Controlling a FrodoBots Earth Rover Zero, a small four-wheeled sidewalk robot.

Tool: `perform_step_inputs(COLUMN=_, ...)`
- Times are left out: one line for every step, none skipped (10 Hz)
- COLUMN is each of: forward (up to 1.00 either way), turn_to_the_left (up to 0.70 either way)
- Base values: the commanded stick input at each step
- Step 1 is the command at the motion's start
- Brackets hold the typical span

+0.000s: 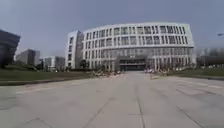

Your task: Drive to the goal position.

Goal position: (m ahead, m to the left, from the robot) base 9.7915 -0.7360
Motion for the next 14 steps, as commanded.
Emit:
perform_step_inputs(forward=0.70, turn_to_the_left=0.00)
perform_step_inputs(forward=0.70, turn_to_the_left=0.00)
perform_step_inputs(forward=0.70, turn_to_the_left=0.00)
perform_step_inputs(forward=0.70, turn_to_the_left=0.00)
perform_step_inputs(forward=0.70, turn_to_the_left=0.00)
perform_step_inputs(forward=0.70, turn_to_the_left=0.00)
perform_step_inputs(forward=0.70, turn_to_the_left=0.00)
perform_step_inputs(forward=0.70, turn_to_the_left=0.00)
perform_step_inputs(forward=0.70, turn_to_the_left=0.00)
perform_step_inputs(forward=0.70, turn_to_the_left=0.00)
perform_step_inputs(forward=0.70, turn_to_the_left=0.00)
perform_step_inputs(forward=0.70, turn_to_the_left=0.00)
perform_step_inputs(forward=0.70, turn_to_the_left=0.00)
perform_step_inputs(forward=0.70, turn_to_the_left=0.00)
